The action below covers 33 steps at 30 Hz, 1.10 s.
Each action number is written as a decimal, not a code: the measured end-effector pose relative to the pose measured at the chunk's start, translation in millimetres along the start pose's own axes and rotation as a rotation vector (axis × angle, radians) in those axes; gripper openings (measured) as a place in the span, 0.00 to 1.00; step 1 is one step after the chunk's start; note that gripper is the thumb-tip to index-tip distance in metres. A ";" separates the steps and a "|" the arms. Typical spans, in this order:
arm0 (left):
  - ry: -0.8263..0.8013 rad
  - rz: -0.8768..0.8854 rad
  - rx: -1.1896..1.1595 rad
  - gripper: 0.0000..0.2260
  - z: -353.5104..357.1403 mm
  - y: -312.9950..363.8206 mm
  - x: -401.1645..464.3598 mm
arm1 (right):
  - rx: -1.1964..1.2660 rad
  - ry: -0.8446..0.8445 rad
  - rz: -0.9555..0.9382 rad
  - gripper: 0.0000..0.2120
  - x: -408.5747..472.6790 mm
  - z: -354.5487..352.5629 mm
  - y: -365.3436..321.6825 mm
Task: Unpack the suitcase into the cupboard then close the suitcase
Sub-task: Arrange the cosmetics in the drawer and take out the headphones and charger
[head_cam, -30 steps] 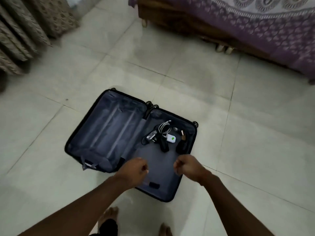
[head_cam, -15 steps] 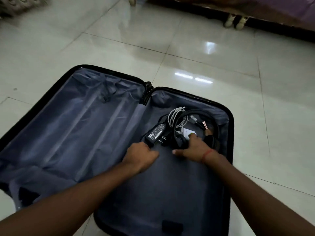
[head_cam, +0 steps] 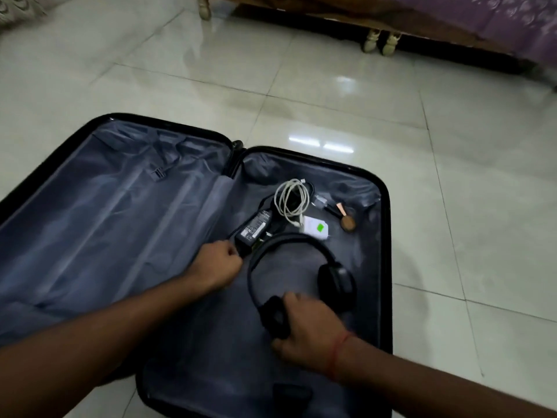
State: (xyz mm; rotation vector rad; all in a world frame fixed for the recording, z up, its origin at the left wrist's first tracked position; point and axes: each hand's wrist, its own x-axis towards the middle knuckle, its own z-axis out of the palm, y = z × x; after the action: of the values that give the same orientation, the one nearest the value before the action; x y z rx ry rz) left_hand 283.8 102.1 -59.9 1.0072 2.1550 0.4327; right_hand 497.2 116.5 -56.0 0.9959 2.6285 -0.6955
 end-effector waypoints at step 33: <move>0.317 0.684 0.198 0.29 14.4 21.6 34.4 | -0.021 0.268 0.081 0.26 99.9 -29.5 78.6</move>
State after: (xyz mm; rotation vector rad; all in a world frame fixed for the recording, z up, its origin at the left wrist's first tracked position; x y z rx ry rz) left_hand 290.2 142.4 -73.7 1.9059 2.0986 0.7447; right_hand 474.8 238.7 -96.2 1.2610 2.7927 -0.5485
